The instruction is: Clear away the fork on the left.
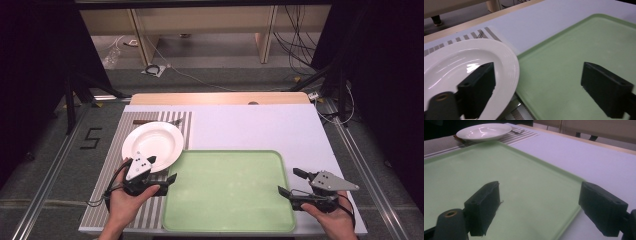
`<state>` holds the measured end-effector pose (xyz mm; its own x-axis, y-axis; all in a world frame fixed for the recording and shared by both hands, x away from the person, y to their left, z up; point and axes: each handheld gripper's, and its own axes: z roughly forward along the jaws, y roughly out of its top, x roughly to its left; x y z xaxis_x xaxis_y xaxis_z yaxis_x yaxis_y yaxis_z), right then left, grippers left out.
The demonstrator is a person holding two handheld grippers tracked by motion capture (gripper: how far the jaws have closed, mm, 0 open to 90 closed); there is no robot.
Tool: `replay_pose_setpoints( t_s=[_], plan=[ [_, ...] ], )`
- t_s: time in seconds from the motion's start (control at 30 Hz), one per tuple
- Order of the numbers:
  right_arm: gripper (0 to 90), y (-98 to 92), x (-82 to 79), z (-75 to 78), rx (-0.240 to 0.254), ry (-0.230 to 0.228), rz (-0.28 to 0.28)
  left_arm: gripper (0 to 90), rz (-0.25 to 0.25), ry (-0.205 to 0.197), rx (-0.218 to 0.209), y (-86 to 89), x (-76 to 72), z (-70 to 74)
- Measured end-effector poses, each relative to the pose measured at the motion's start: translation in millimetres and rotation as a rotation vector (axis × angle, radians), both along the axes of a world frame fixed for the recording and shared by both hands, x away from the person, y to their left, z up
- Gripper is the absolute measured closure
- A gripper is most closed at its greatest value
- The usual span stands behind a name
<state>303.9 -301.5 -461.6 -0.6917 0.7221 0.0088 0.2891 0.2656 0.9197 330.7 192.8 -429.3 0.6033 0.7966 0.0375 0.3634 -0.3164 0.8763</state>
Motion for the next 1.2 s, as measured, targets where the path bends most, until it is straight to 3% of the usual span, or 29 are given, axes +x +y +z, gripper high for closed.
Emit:
replay_pose_setpoints(
  t_s=[0.1, 0.2, 0.4, 0.5, 0.53, 0.63, 0.67, 0.8, 0.83, 0.9, 1.07, 1.17, 1.2],
  plan=[
    [18.2, -0.3, 0.3, 0.4, -0.006, 0.006, -0.002, 18.6, 0.015, -0.001, 0.005, 1.3, 2.1, 2.0],
    [18.2, 1.4, 0.9, 0.2, -0.002, -0.001, 0.007, 33.7, 0.04, 0.006, 0.005, 5.1, 5.1, 6.9],
    [18.4, 3.0, 1.2, 0.6, -0.007, -0.001, 0.008, 38.4, 0.063, 0.006, 0.016, 9.1, 8.9, 11.9],
    [18.5, 4.0, 3.0, -0.1, -0.002, -0.001, 0.009, 52.5, 0.087, 0.02, 0.042, 10.1, 14.4, 14.6],
    [18.5, 4.2, 3.0, 0.0, -0.002, -0.002, 0.009, 56.8, 0.105, 0.035, 0.068, 10.2, 20.1, 17.5],
    [18.5, 4.3, 2.8, 0.3, -0.007, -0.002, 0.014, 69.3, 0.118, 0.038, 0.075, 9.8, 26.7, 20.9],
    [18.5, 4.3, 2.8, 0.3, -0.007, -0.002, 0.014, 69.3, 0.124, 0.035, 0.076, 9.0, 30.2, 22.6],
    [18.6, 4.3, 3.1, 0.3, -0.007, -0.002, 0.016, 87.4, 0.137, 0.043, 0.097, 6.5, 46.5, 29.4],
    [18.6, 4.1, 3.5, 0.0, -0.007, -0.001, 0.017, 89.6, 0.135, 0.072, 0.11, 4.9, 57.0, 30.7],
    [18.6, 4.0, 3.5, -0.1, -0.007, 0.0, 0.017, 89.6, 0.135, 0.084, 0.11, 3.7, 62.7, 30.4],
    [18.6, 3.8, 3.9, -0.6, -0.005, 0.002, 0.016, 89.6, 0.158, 0.134, 0.103, 2.2, 95.7, 27.2],
    [18.7, 3.4, 3.5, -0.4, -0.015, 0.008, 0.01, 89.6, 0.182, 0.166, 0.121, 4.1, 121.9, 22.8],
    [18.7, 3.1, 3.8, -0.5, -0.017, 0.007, 0.01, 89.6, 0.182, 0.166, 0.121, 4.1, 121.9, 22.8]
  ],
)
